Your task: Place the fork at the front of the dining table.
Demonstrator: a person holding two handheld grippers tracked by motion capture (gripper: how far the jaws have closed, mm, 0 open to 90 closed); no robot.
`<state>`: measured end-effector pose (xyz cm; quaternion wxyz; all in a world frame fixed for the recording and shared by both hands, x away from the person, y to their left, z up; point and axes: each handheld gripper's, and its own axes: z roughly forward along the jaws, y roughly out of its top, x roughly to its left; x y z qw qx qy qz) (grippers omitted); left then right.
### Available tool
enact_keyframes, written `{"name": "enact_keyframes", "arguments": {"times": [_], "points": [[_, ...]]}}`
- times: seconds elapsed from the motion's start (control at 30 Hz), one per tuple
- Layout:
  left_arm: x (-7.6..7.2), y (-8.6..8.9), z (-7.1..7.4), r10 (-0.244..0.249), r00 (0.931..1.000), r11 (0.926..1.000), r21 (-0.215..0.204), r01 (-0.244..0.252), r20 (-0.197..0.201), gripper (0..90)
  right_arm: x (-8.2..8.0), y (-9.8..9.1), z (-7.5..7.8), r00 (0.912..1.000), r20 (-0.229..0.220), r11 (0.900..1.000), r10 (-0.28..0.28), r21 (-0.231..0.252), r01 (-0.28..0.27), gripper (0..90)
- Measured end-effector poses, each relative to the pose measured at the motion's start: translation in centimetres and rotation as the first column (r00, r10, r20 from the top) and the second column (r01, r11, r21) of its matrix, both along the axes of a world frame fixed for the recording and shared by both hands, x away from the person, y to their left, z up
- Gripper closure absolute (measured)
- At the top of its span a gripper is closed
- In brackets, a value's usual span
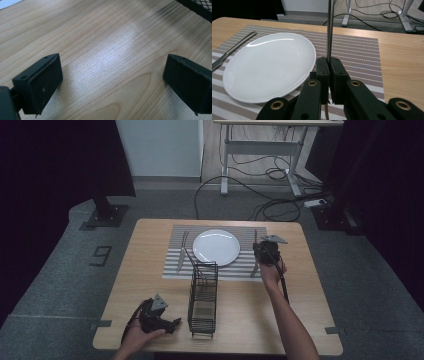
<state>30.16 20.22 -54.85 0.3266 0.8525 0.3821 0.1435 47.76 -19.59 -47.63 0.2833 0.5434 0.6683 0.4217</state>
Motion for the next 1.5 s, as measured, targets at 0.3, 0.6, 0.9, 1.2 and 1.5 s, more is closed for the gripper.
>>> {"name": "enact_keyframes", "arguments": {"times": [0.3, 0.6, 0.9, 1.2, 1.5], "points": [[0.0, 0.0, 0.0, -0.001, 1.0000, 1.0000, 0.000, 0.001, -0.001, 2.0, 1.2, 0.2, -0.5, 0.9996, -0.018, 0.9998, -0.020, -0.007, 0.020, 85.9], [0.1, 0.0, 0.0, -0.002, 1.0000, 1.0000, 0.001, 0.002, -0.001, 1.8, 2.2, -0.5, -1.4, 0.9978, -0.042, 0.9977, -0.052, 0.041, 0.054, 85.6], [0.1, -0.1, 0.0, -0.002, 1.0000, 1.0000, 0.001, 0.002, -0.001, 1.8, 2.7, -0.6, -1.9, 0.9968, -0.050, 0.9969, -0.062, 0.044, 0.064, 85.1], [0.1, -0.1, 0.0, -0.003, 1.0000, 1.0000, 0.001, 0.003, -0.001, 1.7, 4.1, -0.7, -2.7, 0.9932, -0.095, 0.9951, -0.067, 0.066, 0.073, 85.3], [0.2, -0.1, 0.0, -0.006, 1.0000, 1.0000, 0.001, 0.006, -0.002, 1.5, 5.2, -1.5, -4.2, 0.9849, -0.140, 0.9864, -0.103, 0.114, 0.119, 84.5]]}}
